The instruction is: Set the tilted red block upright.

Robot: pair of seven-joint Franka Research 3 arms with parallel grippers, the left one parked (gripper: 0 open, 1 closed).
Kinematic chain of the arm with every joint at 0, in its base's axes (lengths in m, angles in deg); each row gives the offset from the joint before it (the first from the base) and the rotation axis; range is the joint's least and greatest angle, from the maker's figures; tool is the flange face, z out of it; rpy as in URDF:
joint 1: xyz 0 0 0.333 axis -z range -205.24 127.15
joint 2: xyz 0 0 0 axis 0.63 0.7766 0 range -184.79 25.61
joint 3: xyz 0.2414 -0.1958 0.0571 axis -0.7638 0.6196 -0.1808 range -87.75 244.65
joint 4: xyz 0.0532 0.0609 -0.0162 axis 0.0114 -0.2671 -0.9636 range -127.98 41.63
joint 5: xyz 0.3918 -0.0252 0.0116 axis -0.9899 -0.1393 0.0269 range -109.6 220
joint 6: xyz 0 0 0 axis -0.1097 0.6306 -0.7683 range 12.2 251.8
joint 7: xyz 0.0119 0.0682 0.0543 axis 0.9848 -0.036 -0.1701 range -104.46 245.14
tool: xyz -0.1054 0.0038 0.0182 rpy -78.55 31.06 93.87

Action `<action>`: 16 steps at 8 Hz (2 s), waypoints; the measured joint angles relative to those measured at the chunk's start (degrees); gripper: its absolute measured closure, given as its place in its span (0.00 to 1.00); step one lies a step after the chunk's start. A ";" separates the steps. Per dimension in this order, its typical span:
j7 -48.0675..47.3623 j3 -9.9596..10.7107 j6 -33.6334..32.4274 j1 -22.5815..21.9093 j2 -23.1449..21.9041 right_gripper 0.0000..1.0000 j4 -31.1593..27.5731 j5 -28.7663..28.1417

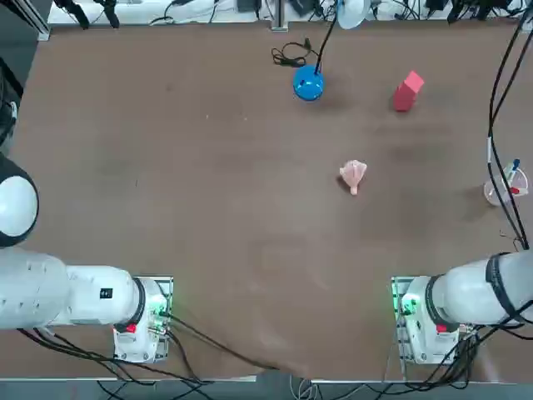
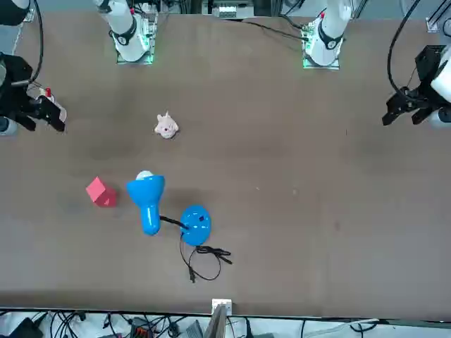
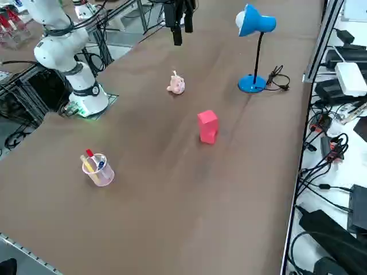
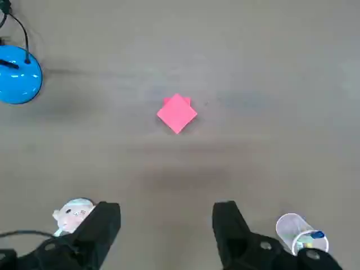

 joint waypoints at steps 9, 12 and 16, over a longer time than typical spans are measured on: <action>12.02 0.09 1.38 -1.41 7.19 0.00 1.76 0.78; 28.61 0.57 6.96 -0.74 12.18 0.00 1.56 1.04; 46.30 0.78 16.81 1.01 20.34 0.00 -0.16 1.03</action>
